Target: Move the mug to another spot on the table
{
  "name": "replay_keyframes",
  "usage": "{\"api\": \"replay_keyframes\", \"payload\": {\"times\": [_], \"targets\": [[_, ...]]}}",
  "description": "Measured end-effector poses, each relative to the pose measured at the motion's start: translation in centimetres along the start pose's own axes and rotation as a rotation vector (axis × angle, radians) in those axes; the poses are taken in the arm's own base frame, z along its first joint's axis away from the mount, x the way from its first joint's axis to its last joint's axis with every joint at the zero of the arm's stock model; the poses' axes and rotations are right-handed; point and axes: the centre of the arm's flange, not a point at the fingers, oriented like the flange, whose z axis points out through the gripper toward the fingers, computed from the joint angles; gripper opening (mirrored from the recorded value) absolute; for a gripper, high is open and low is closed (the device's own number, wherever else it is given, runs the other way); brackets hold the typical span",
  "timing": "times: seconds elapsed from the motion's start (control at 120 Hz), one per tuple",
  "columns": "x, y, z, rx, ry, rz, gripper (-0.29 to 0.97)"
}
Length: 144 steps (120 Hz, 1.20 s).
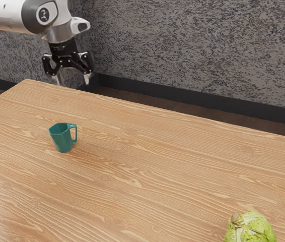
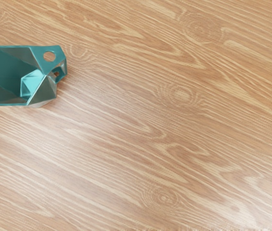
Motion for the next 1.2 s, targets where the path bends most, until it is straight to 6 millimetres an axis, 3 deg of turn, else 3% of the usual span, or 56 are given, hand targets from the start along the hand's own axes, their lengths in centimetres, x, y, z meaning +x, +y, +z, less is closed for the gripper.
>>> {"api": "replay_keyframes", "payload": {"times": [0.133,0.3,0.417,0.575,0.925,1.2], "targets": [[0.0,-0.6,-1.4,-0.003,0.005,0.060,0.66],[0.6,-0.9,0.1,0.017,-0.024,0.120,0.66],[1.1,-1.6,6.0,0.049,-0.094,0.131,0.66],[2.4,-3.2,12.2,0.079,-0.131,0.132,0.66],[5.7,-5.0,19.2,0.134,-0.105,0.618,0.66],[7.6,-6.5,24.6,0.124,-0.113,0.859,0.66]]}}
